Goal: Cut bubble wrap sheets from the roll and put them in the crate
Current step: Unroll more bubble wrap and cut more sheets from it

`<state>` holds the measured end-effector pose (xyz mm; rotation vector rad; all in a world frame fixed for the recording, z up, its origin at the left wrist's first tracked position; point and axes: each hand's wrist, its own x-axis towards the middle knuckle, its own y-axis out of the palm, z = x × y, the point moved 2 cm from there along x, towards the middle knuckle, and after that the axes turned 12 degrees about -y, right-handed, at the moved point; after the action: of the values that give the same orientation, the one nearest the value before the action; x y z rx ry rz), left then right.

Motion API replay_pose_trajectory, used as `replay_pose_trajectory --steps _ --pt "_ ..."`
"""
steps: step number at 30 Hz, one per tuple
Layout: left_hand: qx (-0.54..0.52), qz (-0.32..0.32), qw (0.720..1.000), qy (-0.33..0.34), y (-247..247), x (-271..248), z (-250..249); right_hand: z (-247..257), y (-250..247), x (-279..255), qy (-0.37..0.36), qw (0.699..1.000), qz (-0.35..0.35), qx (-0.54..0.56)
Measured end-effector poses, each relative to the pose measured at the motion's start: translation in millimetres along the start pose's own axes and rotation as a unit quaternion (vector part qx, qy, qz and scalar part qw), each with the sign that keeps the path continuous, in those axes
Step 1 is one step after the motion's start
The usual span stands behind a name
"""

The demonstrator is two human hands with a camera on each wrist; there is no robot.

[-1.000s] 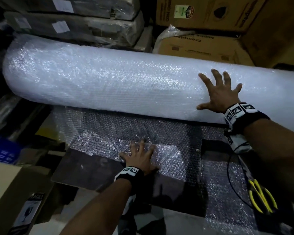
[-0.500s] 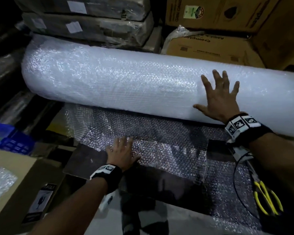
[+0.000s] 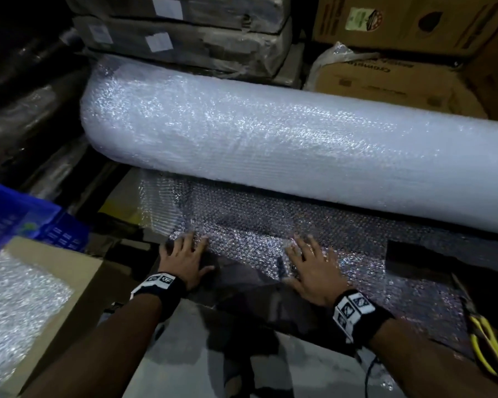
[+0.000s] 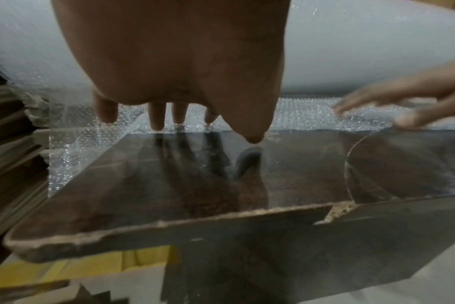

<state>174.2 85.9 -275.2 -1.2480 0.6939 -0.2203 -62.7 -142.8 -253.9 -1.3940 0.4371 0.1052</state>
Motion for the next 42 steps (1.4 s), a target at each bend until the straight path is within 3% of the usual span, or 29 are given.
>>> replay_pose_trajectory --steps 6,11,19,22,28,32,42 --pt "-0.017 -0.066 0.998 0.013 -4.2 2.6 17.9 4.0 34.9 -21.4 0.023 0.999 0.047 0.011" --pt "-0.013 -0.015 1.000 -0.016 -5.4 21.1 27.7 5.7 40.3 -35.9 0.059 0.997 0.045 0.013" --pt "-0.006 -0.041 0.999 -0.029 -17.2 12.7 33.6 13.8 32.2 -47.2 0.086 0.994 0.044 0.052" --pt "-0.014 -0.067 0.998 0.007 -22.5 16.0 22.7 10.0 1.6 -38.6 0.101 0.994 -0.006 0.033" --pt "-0.057 -0.015 0.997 0.046 -32.5 48.0 -23.8 -1.9 -101.5 34.2 0.063 0.987 -0.122 -0.080" --pt "-0.078 0.058 0.995 0.022 -18.1 56.1 -39.8 -10.1 -130.2 72.9 0.067 0.981 -0.118 -0.135" --pt "-0.080 0.050 0.995 0.014 -12.8 48.9 -41.0 -44.7 -198.4 103.2 0.083 0.983 -0.109 -0.119"
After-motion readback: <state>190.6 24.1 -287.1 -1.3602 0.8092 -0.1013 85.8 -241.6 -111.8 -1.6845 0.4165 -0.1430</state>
